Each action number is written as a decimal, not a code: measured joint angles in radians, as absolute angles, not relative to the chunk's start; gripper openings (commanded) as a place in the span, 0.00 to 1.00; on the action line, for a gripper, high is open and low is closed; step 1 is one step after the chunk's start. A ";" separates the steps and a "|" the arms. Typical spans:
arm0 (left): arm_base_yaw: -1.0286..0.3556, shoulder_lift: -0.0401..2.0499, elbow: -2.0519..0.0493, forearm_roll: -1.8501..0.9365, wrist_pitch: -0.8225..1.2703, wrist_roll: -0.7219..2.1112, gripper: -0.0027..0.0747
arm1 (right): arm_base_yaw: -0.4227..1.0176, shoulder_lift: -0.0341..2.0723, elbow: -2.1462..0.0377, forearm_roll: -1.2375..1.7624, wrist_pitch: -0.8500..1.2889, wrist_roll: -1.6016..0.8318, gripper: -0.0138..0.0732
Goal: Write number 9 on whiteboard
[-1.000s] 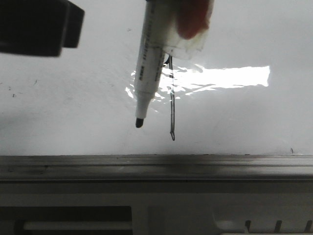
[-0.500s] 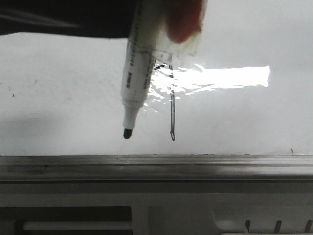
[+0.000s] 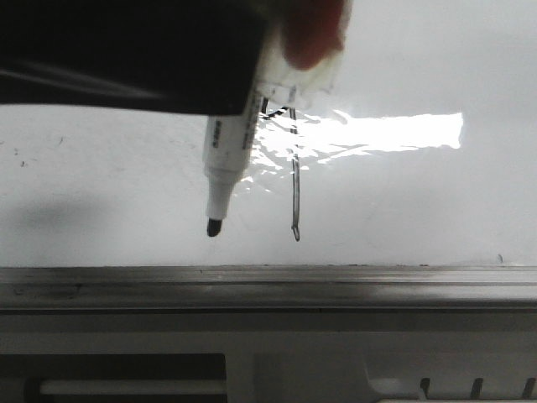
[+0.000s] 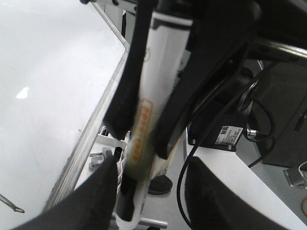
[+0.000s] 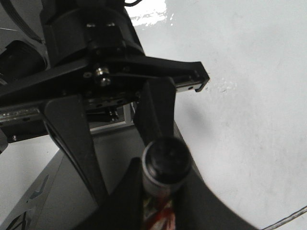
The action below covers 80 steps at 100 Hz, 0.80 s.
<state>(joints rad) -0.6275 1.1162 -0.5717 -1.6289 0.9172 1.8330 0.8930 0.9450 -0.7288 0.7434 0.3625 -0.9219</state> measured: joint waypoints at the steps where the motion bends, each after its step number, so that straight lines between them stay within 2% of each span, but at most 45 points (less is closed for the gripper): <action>1: -0.627 1.116 -0.572 -1.631 0.917 1.833 0.40 | 0.893 0.945 -0.729 0.744 0.362 -0.922 0.08; 13: -0.627 1.118 -0.572 -1.653 0.917 1.833 0.31 | 0.893 0.945 -0.729 0.748 0.362 -0.922 0.08; 35: -0.627 1.118 -0.572 -1.645 0.913 1.860 0.01 | 0.893 0.945 -0.729 0.767 0.366 -0.911 0.08; 80: -0.627 1.118 -0.572 -1.634 0.908 1.862 0.01 | 0.893 0.945 -0.729 0.771 0.375 -0.911 0.08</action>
<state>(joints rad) -0.6275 1.1178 -0.5717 -1.6342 0.9076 1.8625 0.8930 0.9450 -0.7288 0.7707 0.3754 -0.9114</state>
